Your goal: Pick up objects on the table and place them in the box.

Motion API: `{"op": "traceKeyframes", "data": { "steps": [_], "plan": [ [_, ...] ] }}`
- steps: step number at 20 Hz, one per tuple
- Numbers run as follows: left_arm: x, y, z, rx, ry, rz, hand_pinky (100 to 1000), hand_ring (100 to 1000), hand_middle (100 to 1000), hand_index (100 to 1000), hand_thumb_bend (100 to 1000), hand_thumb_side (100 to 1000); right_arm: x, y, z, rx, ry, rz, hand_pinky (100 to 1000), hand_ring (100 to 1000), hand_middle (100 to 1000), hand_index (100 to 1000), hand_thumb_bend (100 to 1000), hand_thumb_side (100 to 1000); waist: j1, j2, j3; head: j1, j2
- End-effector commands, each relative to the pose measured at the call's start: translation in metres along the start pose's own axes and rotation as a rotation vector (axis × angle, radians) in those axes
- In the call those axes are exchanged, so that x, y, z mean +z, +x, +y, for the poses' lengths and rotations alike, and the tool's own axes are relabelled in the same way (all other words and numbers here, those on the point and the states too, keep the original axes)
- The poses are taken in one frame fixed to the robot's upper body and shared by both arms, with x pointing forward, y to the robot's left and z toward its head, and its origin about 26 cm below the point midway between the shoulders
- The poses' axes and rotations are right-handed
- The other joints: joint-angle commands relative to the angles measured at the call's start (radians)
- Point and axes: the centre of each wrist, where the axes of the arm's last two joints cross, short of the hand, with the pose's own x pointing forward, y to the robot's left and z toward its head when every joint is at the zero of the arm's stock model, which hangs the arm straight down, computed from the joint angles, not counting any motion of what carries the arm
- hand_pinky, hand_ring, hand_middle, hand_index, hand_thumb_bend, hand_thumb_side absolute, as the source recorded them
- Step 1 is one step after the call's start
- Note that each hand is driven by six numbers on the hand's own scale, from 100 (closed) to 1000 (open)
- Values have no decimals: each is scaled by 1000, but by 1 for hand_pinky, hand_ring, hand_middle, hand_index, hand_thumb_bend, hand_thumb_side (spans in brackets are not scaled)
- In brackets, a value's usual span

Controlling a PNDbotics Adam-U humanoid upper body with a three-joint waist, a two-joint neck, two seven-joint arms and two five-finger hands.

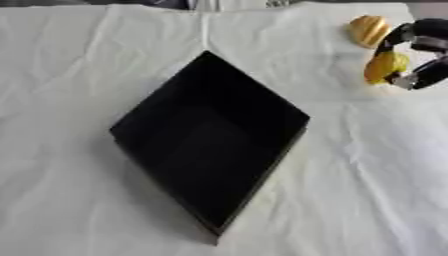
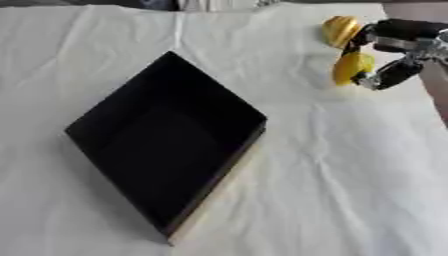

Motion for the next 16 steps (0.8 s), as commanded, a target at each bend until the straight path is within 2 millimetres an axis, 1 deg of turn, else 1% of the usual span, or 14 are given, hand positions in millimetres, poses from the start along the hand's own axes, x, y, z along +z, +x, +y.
{"op": "traceKeyframes", "data": {
  "steps": [1,3,5,6,8,10,13,16],
  "plan": [
    [-6,5,3,0,-3,-30,824,759,753,881,399,505,7,3,-23,12,-73,-7,822,824,412,579,100,100,-1,-24,0,-2,-9],
    [-7,5,3,-2,-3,-32,824,759,754,881,399,504,8,12,-36,19,-124,-46,821,816,416,585,100,100,0,-24,0,-2,-5],
    [-7,5,4,-5,-5,-36,824,759,754,881,400,502,10,30,-56,42,-190,-115,824,796,414,583,100,100,0,-25,-2,-2,-2],
    [-8,5,4,-6,-5,-39,824,760,754,881,401,502,11,41,-67,59,-222,-159,825,785,413,582,108,100,0,-25,-2,-3,0],
    [-8,5,4,-7,-5,-43,824,760,754,880,402,500,14,70,-87,97,-272,-254,819,756,415,581,116,100,-1,-26,-2,-5,2],
    [-9,6,4,-6,-6,-46,824,760,754,880,403,499,14,100,-101,120,-303,-353,799,722,413,579,103,100,-1,-28,-2,-9,3],
    [-10,6,4,-7,-4,-50,825,760,754,880,405,496,12,147,-116,130,-325,-505,793,710,417,580,108,100,-2,-34,1,-16,6],
    [-11,6,5,-12,10,-51,826,762,756,880,416,488,6,189,-124,143,-310,-641,794,712,424,587,106,100,-2,-42,6,-27,10]
  ]
}}
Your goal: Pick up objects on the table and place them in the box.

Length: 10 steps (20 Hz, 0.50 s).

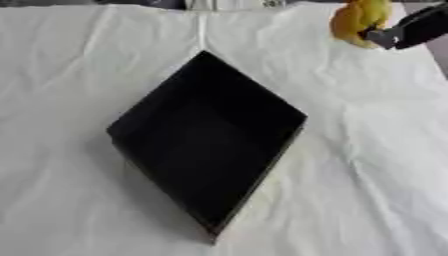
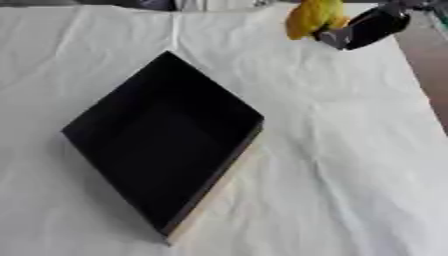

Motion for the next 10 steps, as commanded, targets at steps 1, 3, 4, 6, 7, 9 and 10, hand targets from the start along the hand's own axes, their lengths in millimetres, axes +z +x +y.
{"op": "traceKeyframes", "data": {
  "steps": [1,3,4,6,7,9,10],
  "plan": [
    [-12,6,6,-15,15,-48,826,764,757,880,419,486,-24,33,-14,5,8,-132,797,714,424,588,100,100,-1,-32,3,-13,8],
    [-13,6,7,-21,33,-53,827,765,758,880,425,482,-38,45,-11,-25,30,-198,804,720,427,591,100,100,-2,-36,8,-22,10],
    [-14,6,8,-25,41,-57,827,766,758,880,428,479,-45,50,-9,-42,41,-230,810,721,428,593,100,100,-2,-37,10,-26,11],
    [-16,6,10,-36,56,-64,827,765,757,879,430,477,-54,61,-6,-55,59,-287,810,718,433,594,100,100,-4,-39,15,-30,11],
    [-16,5,11,-41,61,-66,827,765,756,879,430,477,-57,68,-4,-53,60,-316,809,717,434,594,100,100,-5,-39,16,-30,12],
    [-15,5,13,-53,67,-65,826,765,756,879,430,478,-59,84,-5,-38,38,-364,804,710,439,594,133,100,-6,-39,18,-30,13],
    [-15,4,14,-58,70,-64,826,765,756,879,430,478,-60,91,-6,-29,19,-386,803,709,439,594,139,100,-7,-38,18,-29,13]
  ]
}}
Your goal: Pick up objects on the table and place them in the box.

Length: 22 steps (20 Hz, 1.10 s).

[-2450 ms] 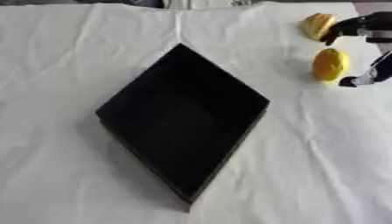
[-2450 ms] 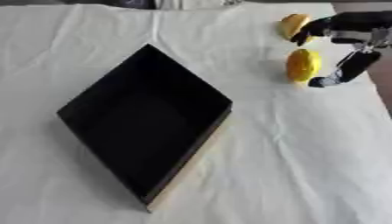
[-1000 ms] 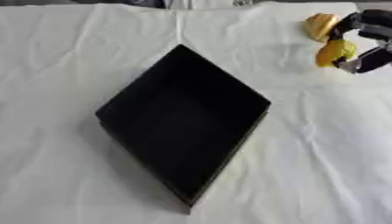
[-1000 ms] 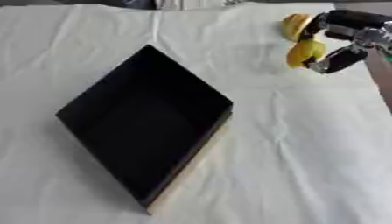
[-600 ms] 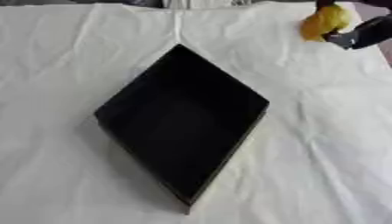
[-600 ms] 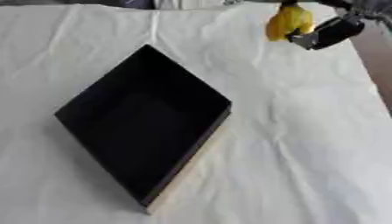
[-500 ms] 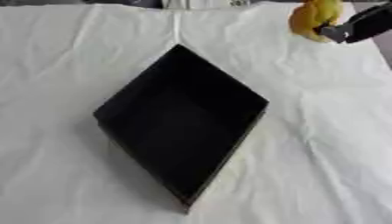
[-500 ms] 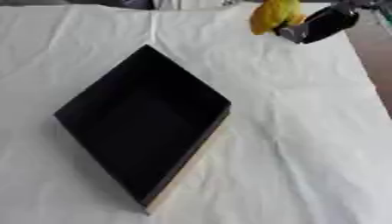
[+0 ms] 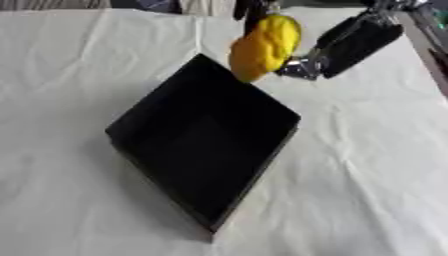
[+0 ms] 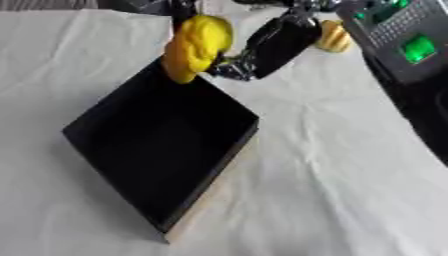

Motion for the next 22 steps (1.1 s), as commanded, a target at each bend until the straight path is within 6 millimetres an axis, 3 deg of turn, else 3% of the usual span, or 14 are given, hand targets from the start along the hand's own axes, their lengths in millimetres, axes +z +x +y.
{"op": "traceKeyframes", "data": {
  "steps": [1,9,22],
  "plan": [
    [-10,4,8,-29,16,-44,826,765,756,879,431,478,-10,20,-8,52,-37,-78,801,708,440,595,141,100,0,-26,1,-2,6],
    [-7,2,10,-42,12,-37,826,764,755,879,424,484,-24,22,37,99,11,-16,822,733,488,632,190,100,1,-21,-1,6,2],
    [-2,2,7,-22,-11,-19,826,762,754,879,413,495,-31,-9,86,120,49,122,819,745,515,661,195,100,3,-11,1,11,0]
  ]
}}
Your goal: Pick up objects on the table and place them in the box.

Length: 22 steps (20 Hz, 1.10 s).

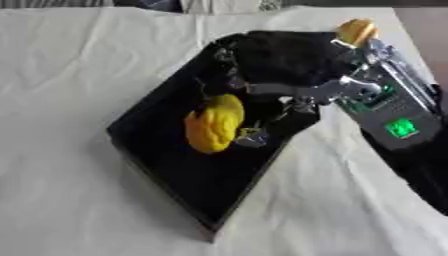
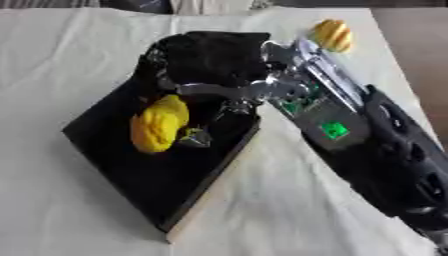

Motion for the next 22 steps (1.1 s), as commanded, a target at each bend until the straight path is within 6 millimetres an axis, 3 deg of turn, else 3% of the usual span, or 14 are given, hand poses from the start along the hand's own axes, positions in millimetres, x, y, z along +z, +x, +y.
{"op": "traceKeyframes", "data": {
  "steps": [1,3,4,5,7,11,15,16,22],
  "plan": [
    [-5,4,2,1,-7,-27,826,762,754,879,413,495,-2,-6,3,23,-9,24,818,754,535,678,205,100,4,-18,3,2,0],
    [-5,5,2,3,-9,-26,826,763,754,880,413,495,-3,-6,6,25,1,15,822,835,680,792,318,100,4,-17,4,2,-1],
    [-5,5,2,4,-10,-26,826,763,754,880,413,495,-4,-5,7,31,12,4,846,912,819,885,436,226,4,-17,4,3,-1],
    [-5,5,2,4,-11,-26,826,763,754,880,413,495,-4,-4,7,49,23,-16,873,966,870,916,499,320,4,-17,4,4,-1],
    [-5,5,2,5,-12,-25,827,763,754,880,414,495,-3,-4,5,83,39,-43,912,1000,942,957,469,413,4,-17,4,5,-1],
    [-5,5,2,7,-15,-25,827,764,754,880,414,497,1,-6,2,119,38,-37,918,1000,946,961,359,482,3,-18,1,8,-3],
    [-5,5,1,11,-18,-25,827,764,754,880,415,496,6,-9,-3,122,-3,-13,919,1000,949,962,314,492,4,-20,-1,10,-3],
    [-5,5,1,11,-18,-25,828,765,754,880,415,496,7,-9,-6,124,-12,-14,918,1000,949,963,340,477,4,-21,-1,10,-2],
    [-5,5,1,13,-18,-26,828,765,755,880,418,495,16,-21,-29,55,-65,-16,929,1000,940,969,278,472,3,-28,0,11,9]
  ]
}}
